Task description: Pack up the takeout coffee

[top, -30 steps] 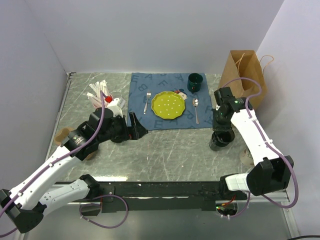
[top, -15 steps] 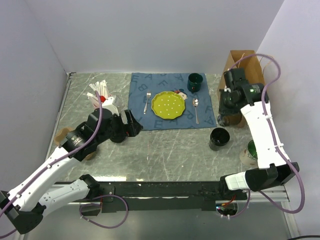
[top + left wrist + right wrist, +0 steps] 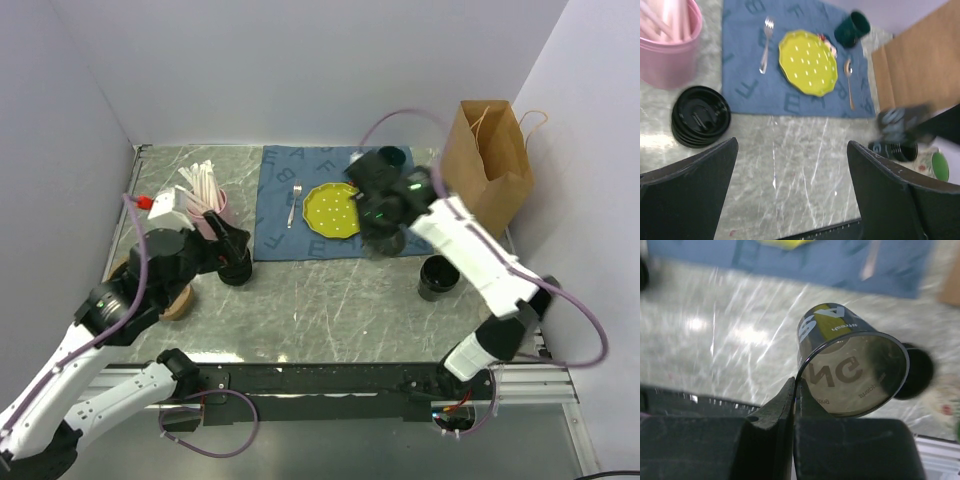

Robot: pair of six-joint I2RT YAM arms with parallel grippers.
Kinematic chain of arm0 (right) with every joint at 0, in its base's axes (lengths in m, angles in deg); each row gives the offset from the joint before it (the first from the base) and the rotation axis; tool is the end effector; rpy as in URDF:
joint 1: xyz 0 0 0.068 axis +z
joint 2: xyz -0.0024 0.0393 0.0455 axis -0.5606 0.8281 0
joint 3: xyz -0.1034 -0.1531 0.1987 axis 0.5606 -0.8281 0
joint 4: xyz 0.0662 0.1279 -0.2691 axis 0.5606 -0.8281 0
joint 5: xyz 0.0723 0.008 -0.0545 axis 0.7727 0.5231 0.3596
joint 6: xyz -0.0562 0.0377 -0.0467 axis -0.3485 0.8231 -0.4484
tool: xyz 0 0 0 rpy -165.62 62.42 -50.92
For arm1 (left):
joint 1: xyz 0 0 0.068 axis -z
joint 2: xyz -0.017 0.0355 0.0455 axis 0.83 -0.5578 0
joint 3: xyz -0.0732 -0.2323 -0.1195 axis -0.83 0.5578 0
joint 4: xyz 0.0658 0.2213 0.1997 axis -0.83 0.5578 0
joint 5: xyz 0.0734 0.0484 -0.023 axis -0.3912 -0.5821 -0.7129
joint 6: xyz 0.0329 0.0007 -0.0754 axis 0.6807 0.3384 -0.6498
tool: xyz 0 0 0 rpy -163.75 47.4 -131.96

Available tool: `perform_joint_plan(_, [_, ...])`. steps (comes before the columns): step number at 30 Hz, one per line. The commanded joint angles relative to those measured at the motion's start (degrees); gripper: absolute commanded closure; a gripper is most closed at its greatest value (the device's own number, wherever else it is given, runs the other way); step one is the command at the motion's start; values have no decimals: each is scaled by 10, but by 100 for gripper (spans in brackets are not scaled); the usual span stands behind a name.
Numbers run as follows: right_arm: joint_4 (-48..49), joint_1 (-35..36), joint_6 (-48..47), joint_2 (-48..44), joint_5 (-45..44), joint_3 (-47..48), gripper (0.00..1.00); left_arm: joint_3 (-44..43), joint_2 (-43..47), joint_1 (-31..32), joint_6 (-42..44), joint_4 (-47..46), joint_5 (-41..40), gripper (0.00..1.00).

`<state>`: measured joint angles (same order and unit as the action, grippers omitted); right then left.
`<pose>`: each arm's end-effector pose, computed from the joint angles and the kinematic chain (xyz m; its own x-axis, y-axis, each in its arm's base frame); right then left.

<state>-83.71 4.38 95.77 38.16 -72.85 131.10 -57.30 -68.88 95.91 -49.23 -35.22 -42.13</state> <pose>0.2775 0.2021 0.3914 -0.8258 -0.1854 -0.5326 -0.2370 0.9711 0.0294 0.1788 -0.1170 0.3894 -0.4434 -0.4701 -0.7632 0.0706 0.8305 -0.5525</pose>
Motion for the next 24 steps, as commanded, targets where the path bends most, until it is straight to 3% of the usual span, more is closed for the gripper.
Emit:
perform_joint_plan(1, [23,90,84,42,-12,-39,100,-32,36,0,-7,17,-69,3])
perform_joint_plan(6, [98,171,124,98,-3,-87,100,-34,85,0,-34,52,-127,3])
perform_joint_plan(14, [140,223,156,177,-22,-100,100,-41,108,0,-52,98,-163,3])
perform_joint_plan(24, [140,265,165,211,-33,-88,82,-29,105,0,-86,126,-166,3])
